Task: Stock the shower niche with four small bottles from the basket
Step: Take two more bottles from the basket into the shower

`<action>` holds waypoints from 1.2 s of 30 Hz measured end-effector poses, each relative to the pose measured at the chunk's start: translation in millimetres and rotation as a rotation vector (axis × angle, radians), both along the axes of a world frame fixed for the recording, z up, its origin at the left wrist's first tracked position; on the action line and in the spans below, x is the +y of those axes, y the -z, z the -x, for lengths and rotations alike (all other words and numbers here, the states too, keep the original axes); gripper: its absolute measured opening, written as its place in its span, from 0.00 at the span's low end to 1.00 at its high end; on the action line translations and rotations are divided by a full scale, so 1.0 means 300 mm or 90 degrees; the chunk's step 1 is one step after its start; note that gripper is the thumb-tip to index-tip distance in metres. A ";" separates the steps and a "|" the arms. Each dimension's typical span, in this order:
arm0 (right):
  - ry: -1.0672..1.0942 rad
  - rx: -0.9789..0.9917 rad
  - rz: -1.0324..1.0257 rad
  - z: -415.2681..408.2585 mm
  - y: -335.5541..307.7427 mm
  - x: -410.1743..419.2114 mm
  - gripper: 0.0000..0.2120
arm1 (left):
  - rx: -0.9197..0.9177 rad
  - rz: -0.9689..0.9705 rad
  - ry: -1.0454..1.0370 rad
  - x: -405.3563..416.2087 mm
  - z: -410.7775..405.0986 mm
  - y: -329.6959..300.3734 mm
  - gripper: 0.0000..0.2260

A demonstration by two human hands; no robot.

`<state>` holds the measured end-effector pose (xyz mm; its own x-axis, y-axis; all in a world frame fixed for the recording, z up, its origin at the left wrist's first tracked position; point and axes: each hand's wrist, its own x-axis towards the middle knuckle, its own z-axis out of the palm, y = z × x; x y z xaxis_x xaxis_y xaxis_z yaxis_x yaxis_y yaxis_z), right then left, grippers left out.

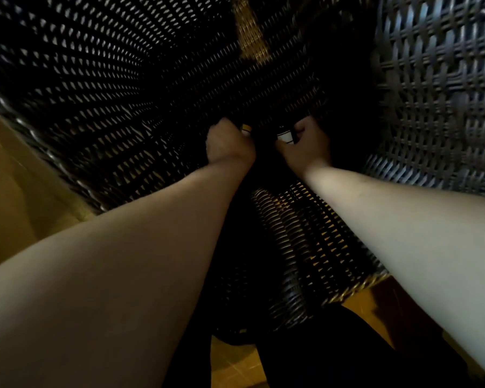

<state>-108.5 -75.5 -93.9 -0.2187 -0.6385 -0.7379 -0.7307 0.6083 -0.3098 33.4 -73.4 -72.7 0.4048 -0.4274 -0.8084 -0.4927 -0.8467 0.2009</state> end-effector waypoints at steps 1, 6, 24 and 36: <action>0.003 0.015 -0.011 0.005 -0.021 0.003 0.21 | 0.026 -0.017 -0.082 0.001 0.004 -0.021 0.18; 0.014 0.049 -0.019 -0.002 -0.204 0.027 0.19 | 0.234 -0.015 -0.402 0.054 0.036 -0.206 0.09; -0.060 -0.111 -0.134 -0.167 -1.384 0.079 0.15 | 0.392 0.024 -0.364 0.286 -0.321 -1.399 0.18; -0.064 -0.223 -0.155 -0.317 -2.266 0.180 0.21 | 0.368 0.089 -0.204 0.440 -0.618 -2.259 0.13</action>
